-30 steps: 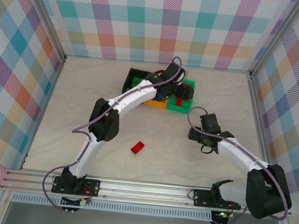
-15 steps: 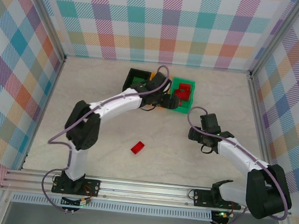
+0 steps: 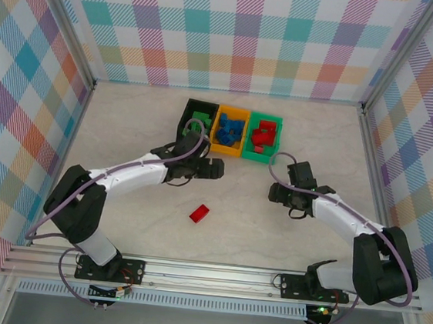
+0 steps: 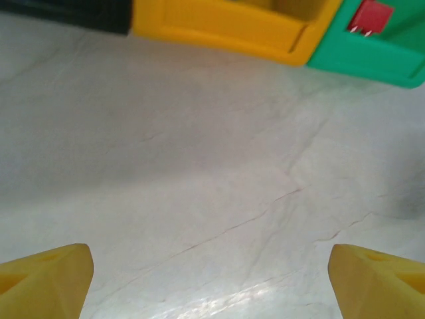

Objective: Sort the legos into containers by color
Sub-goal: Pick up the lego from the bottom-center of the table.

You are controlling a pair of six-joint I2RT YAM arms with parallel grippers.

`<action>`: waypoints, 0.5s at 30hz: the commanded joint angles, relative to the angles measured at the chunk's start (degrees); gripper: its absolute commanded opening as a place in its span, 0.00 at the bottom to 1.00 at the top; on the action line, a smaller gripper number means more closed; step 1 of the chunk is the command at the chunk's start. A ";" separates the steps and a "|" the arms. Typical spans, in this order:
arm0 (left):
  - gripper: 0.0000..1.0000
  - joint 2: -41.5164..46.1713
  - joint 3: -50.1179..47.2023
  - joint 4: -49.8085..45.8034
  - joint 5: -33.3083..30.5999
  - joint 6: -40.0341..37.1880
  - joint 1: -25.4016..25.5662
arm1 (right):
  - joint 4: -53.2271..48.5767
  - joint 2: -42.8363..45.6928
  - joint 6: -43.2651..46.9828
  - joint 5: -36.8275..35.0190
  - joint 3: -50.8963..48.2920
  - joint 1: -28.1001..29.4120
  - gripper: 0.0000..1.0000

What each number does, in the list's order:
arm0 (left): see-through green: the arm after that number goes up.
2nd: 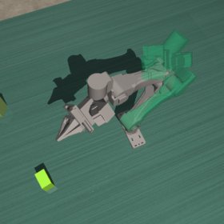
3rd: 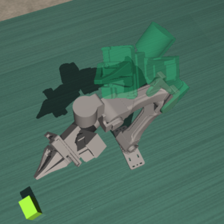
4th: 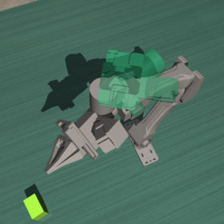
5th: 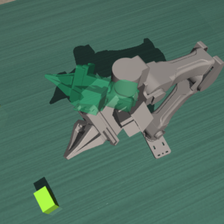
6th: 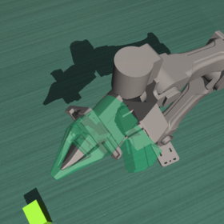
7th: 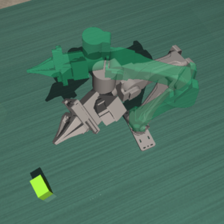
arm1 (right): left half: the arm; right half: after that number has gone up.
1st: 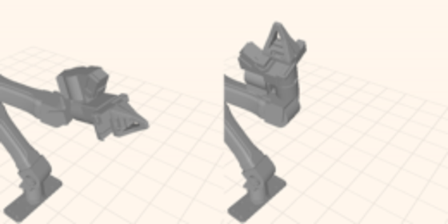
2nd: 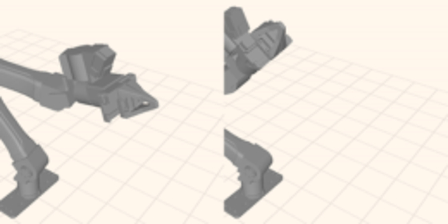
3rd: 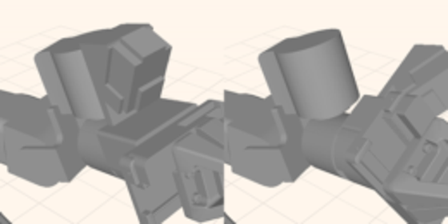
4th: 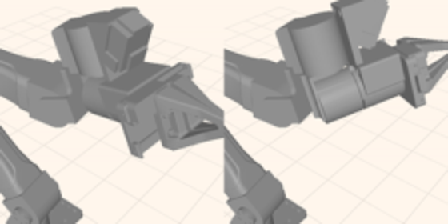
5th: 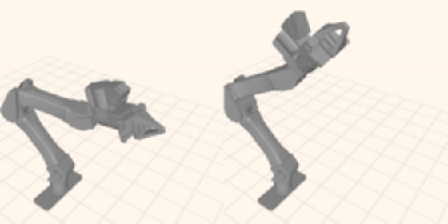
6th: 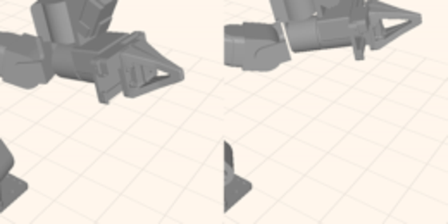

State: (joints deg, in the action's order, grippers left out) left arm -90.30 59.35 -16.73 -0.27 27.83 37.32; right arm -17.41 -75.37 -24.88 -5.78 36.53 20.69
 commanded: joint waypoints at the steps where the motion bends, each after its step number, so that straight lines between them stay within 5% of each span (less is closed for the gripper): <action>1: 0.92 3.86 -2.62 -0.15 -1.35 2.23 -0.70 | 0.23 -1.53 -2.63 6.37 2.16 1.73 0.67; 15: 0.95 12.92 -14.65 2.77 1.28 7.23 -12.23 | -8.17 -15.09 -10.89 6.69 18.63 29.90 0.68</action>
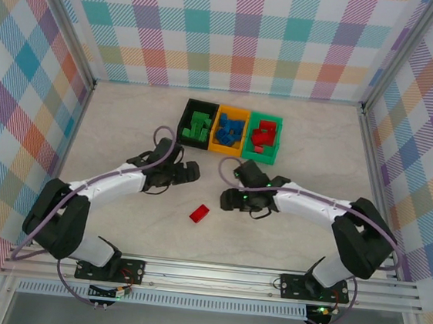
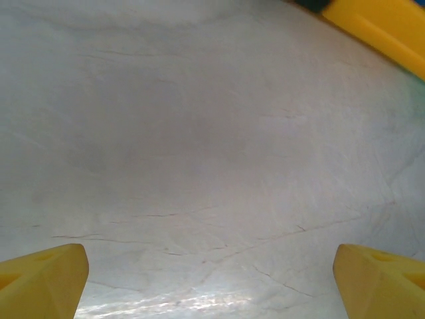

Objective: Sort the legos into containers by color
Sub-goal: Pick up the lego from the bottom-center of the table.

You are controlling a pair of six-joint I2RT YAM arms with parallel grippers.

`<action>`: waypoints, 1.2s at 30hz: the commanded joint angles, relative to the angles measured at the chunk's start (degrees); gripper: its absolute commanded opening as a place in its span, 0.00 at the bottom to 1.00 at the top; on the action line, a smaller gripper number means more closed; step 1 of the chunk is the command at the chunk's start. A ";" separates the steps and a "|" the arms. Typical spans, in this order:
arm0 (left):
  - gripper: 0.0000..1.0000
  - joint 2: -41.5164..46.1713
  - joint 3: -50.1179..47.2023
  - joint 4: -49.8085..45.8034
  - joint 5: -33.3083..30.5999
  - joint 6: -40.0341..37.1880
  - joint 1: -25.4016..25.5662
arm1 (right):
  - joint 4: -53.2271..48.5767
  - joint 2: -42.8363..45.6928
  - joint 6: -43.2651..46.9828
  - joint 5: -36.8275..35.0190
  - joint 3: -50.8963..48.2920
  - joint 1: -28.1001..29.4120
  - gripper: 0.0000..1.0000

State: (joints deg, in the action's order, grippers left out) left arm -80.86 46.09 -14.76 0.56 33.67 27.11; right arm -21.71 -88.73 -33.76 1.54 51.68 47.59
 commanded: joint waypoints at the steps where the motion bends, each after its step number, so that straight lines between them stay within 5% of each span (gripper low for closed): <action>1: 0.95 4.38 -2.06 0.75 0.62 1.58 -3.11 | -4.57 -2.86 -1.93 -1.20 4.98 4.52 0.68; 7: 0.95 9.17 -5.51 -0.18 1.85 1.84 -7.96 | -8.17 -10.28 -0.42 -3.73 12.83 11.54 0.68; 16: 0.95 12.78 -6.97 -3.10 1.80 1.31 -8.77 | -18.56 -20.90 2.91 -12.57 23.54 15.45 0.69; 25: 0.95 11.51 -7.63 -1.63 3.61 2.10 -8.74 | -16.09 -24.68 4.32 -5.97 26.32 15.58 0.69; 36: 0.95 11.14 -7.07 -1.60 3.75 1.52 -8.75 | -16.77 -29.75 6.69 -6.46 33.08 15.49 0.69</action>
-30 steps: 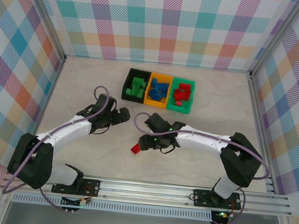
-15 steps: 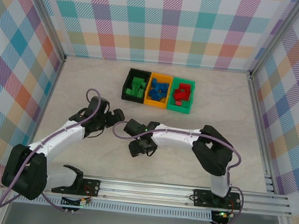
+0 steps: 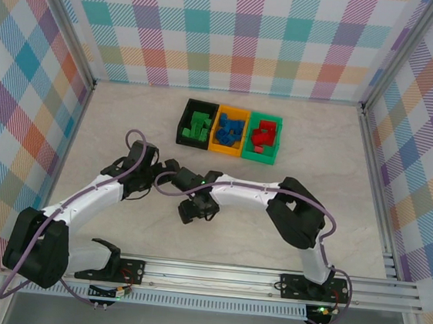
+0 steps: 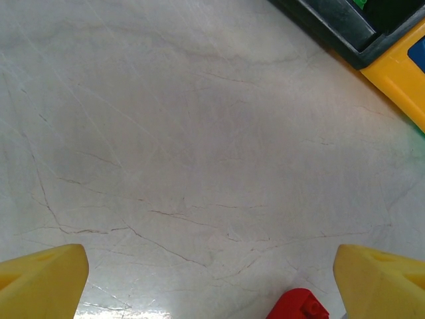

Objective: Sort the legos into containers by color
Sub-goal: Pick up the lego from the bottom-center of the table.

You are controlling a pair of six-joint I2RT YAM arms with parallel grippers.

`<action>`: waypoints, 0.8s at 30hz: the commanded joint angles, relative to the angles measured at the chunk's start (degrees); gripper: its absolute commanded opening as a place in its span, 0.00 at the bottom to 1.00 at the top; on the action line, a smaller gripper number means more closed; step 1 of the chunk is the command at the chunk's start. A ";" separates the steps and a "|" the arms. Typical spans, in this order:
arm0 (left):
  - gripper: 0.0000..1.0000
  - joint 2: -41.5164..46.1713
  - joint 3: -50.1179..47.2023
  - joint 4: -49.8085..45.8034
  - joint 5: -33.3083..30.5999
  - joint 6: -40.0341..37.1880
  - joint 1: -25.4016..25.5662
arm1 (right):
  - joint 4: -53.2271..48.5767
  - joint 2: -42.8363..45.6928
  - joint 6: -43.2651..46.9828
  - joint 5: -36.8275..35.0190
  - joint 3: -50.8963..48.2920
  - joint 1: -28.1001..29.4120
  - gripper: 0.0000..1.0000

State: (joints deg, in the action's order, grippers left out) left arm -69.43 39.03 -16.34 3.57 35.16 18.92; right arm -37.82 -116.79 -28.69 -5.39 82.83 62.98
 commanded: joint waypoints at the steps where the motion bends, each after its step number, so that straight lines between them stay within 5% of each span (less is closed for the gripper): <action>1: 0.95 -0.23 0.00 -0.02 0.65 0.07 -0.55 | -0.62 -2.08 1.55 0.43 2.14 0.15 0.69; 19: 0.95 -1.27 1.27 -0.24 1.62 -0.66 -0.55 | -2.47 -6.79 -0.49 -2.02 7.73 -3.49 0.70; 24: 0.95 1.21 1.49 -4.09 -2.20 -1.54 -0.71 | -2.74 -8.87 -1.00 -1.38 9.96 -5.38 0.70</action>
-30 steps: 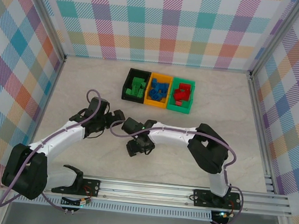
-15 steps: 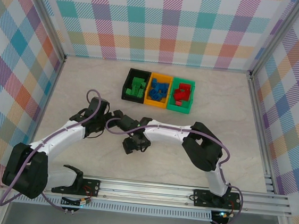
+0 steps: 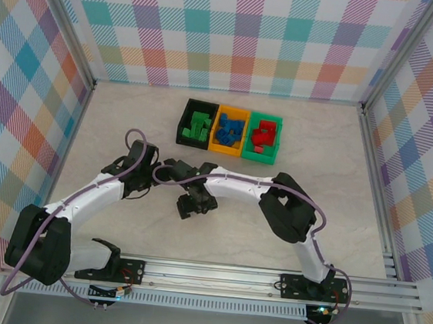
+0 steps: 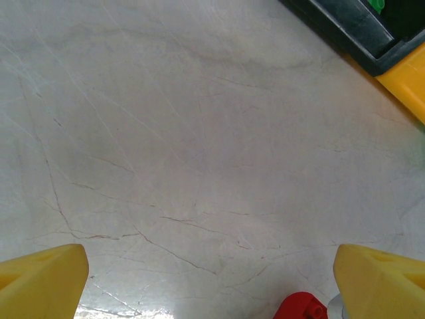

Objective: Sort the legos into containers by color
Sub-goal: Pick up the lego from the bottom-center of the table.

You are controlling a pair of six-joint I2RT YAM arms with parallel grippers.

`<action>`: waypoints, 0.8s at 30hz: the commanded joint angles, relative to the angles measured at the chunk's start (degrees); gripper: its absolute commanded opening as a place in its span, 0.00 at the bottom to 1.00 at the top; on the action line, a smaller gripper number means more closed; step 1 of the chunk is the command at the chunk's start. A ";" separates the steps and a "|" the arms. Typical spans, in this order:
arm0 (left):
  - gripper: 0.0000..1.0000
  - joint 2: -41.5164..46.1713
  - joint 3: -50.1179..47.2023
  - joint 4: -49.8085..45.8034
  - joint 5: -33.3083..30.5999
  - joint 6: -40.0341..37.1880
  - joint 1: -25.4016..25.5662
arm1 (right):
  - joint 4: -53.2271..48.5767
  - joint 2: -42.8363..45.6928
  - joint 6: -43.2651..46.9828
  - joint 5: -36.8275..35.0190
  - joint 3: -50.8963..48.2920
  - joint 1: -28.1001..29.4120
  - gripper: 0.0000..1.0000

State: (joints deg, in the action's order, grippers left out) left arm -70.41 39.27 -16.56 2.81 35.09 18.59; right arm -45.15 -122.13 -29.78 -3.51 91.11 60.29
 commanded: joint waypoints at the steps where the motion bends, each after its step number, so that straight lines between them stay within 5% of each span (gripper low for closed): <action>1: 0.95 2.79 1.11 -4.48 -2.14 -1.65 -0.39 | 4.52 -3.56 0.31 -3.85 1.93 -2.93 0.70; 15: 0.94 6.09 -0.55 -6.69 -0.48 -2.59 -5.67 | 4.73 -4.21 3.17 -5.59 3.49 -3.71 0.40; 24: 0.94 6.23 -1.52 -6.06 0.24 -1.78 -5.75 | 7.69 1.69 3.22 -6.86 -2.83 -3.78 0.35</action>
State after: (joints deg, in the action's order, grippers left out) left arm -65.39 38.61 -22.39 2.11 33.43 13.67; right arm -43.55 -121.54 -27.79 -4.51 90.15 58.17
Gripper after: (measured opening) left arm 0.937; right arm 0.367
